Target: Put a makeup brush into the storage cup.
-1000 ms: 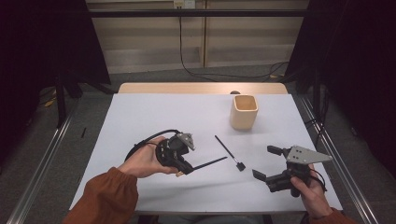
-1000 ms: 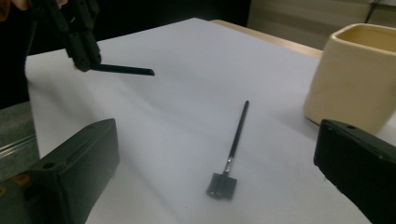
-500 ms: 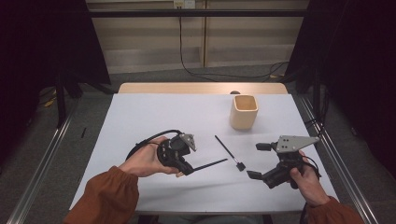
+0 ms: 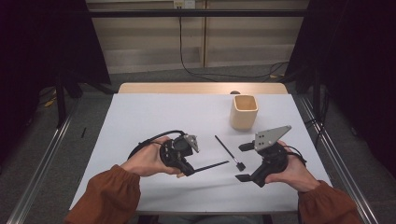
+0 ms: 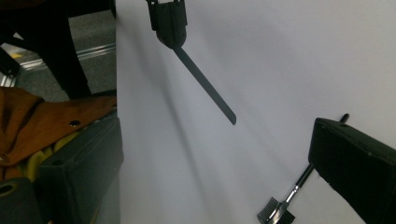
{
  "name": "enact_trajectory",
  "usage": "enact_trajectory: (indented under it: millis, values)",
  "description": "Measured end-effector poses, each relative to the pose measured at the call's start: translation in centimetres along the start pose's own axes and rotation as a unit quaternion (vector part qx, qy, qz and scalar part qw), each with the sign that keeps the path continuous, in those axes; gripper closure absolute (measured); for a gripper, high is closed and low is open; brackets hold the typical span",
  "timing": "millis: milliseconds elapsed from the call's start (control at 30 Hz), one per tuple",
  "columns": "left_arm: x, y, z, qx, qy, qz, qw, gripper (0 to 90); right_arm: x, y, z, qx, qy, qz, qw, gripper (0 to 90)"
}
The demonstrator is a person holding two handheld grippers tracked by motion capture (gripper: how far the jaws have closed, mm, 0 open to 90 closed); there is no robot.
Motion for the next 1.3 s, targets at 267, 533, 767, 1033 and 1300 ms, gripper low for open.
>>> enact_trajectory:
  millis: [267, 533, 767, 1033, 1300]
  values:
    - [0.1, 0.1, -0.4, -0.004, 0.004, 0.007, 1.0000, 84.0, 0.7, 1.7, 0.3, 0.048, -0.030, 0.082, 0.9950, 10.8]
    - [0.1, 0.4, -0.4, -0.006, 0.009, 0.020, 0.9997, 83.9, 0.6, 3.0, 0.1, 0.075, -0.050, 0.151, 0.9844, 25.8]
    - [0.1, 0.8, -0.4, -0.004, 0.008, 0.024, 0.9997, 84.0, 0.5, 3.7, 0.0, 0.095, -0.055, 0.194, 0.9749, 36.8]
    - [0.2, 1.0, -0.4, -0.010, 0.007, 0.022, 0.9997, 83.9, 0.0, 4.7, -0.2, 0.103, -0.074, 0.252, 0.9594, 46.8]
    - [0.1, 1.1, -0.3, -0.015, 0.014, 0.030, 0.9993, 83.9, -0.1, 5.5, -0.3, 0.115, -0.073, 0.257, 0.9567, 58.1]
Point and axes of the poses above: each handheld gripper's, and its own axes: y roughly forward along the jaws, x roughly out of its top, z roughly to its left, the point moved 8 cm from there along y, roughly forward along the jaws, and after that the axes turned 10 degrees about -z, right-handed, at the moved point
